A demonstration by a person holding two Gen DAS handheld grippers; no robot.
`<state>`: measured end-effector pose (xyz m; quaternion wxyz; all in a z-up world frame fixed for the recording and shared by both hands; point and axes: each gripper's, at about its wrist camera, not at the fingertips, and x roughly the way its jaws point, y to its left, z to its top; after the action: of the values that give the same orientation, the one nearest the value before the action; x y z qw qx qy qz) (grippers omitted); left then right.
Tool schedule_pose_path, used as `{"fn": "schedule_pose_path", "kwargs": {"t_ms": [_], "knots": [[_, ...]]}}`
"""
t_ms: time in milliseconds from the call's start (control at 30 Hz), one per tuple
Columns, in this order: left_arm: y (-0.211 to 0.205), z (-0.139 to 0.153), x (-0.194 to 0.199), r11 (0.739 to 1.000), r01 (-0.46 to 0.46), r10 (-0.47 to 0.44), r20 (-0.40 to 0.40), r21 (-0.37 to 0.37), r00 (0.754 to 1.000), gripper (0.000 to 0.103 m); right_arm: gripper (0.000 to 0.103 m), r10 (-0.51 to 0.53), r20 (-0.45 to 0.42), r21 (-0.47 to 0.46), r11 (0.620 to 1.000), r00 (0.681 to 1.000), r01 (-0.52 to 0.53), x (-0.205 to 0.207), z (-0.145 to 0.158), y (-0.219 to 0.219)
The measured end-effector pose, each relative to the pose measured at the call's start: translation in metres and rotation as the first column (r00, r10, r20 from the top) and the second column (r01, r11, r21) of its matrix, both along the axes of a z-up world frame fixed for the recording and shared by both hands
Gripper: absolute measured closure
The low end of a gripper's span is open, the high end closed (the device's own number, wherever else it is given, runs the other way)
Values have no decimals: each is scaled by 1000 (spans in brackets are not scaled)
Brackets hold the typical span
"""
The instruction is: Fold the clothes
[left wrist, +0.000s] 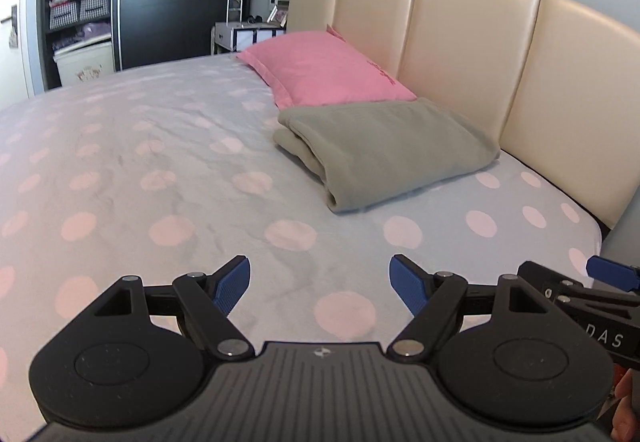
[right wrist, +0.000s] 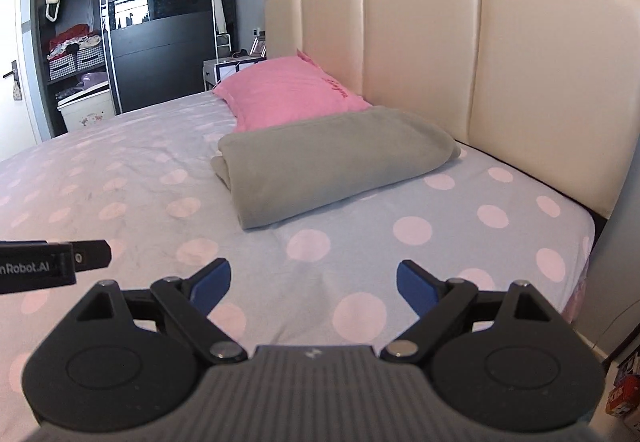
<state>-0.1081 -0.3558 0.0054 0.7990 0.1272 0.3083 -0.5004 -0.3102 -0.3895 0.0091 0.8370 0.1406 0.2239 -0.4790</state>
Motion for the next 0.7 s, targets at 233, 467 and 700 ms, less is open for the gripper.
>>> {"fn": "schedule_pose_path", "kwargs": {"t_ms": [233,467,700], "knots": [[-6,-7,-1,1000,-6,6,-8,28,1000,27,12,-15,4,56,998,1000,14,-4,-17,-12],[-9,-5,-7,999,6,-6,-2,37,1000,27,12,-14,6,61,998,1000,13,-7,-18,-15],[-9,-4,-12,999,12,-12,4,44,1000,27,12,-15,18,67,998,1000,14,-10,-17,-16]]}}
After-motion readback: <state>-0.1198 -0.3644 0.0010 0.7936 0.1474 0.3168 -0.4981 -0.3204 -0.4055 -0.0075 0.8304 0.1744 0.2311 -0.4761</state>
